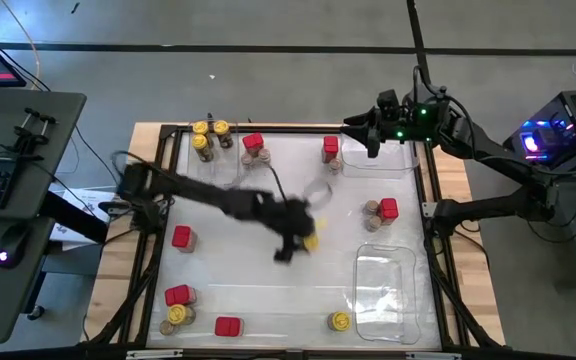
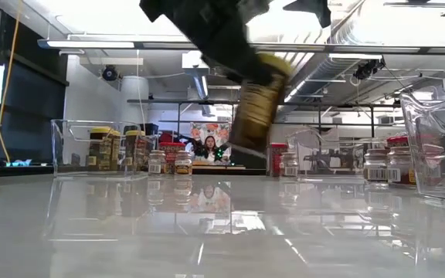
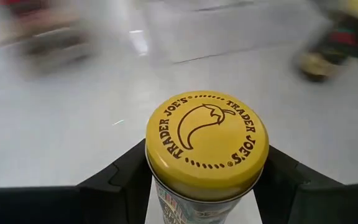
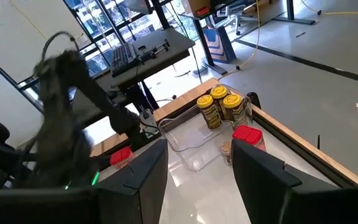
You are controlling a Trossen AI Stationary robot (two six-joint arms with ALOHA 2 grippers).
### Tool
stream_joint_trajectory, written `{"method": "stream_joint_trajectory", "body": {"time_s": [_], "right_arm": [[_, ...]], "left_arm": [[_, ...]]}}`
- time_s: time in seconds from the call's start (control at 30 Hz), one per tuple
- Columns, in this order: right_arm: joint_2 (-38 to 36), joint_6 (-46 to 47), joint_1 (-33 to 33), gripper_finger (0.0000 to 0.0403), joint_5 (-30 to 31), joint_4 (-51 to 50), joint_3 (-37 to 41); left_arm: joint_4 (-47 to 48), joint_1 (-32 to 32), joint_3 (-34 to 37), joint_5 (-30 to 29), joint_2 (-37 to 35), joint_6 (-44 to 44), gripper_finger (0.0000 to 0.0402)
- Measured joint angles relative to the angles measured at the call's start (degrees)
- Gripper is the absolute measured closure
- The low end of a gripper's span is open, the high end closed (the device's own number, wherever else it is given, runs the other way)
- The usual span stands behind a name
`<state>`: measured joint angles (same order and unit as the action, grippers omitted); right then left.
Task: Sort spices by type
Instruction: Put the yellow seasoning bottle into the top left transparent bin
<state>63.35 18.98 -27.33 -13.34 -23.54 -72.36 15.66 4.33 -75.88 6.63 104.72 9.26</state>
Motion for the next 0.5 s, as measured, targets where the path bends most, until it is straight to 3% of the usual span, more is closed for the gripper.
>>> {"method": "stream_joint_trajectory", "body": {"time_s": [0.17, 0.37, 0.5], "right_arm": [[0.00, -0.20, -0.04, 0.0231, 0.00, 0.76, 0.00], [-0.02, 0.97, -0.04, 0.0231, 0.22, 0.74, 0.00], [-0.02, 3.15, -0.04, 0.0231, 0.70, 0.91, 0.00]], "left_arm": [[-1.62, -9.37, 12.66, -10.92, -18.10, -7.54, 0.0212], [-1.45, -17.95, 27.06, -33.05, -41.42, -18.81, 0.0212], [-0.38, -23.83, 33.10, -40.50, -49.89, -27.05, 0.0212]]}}
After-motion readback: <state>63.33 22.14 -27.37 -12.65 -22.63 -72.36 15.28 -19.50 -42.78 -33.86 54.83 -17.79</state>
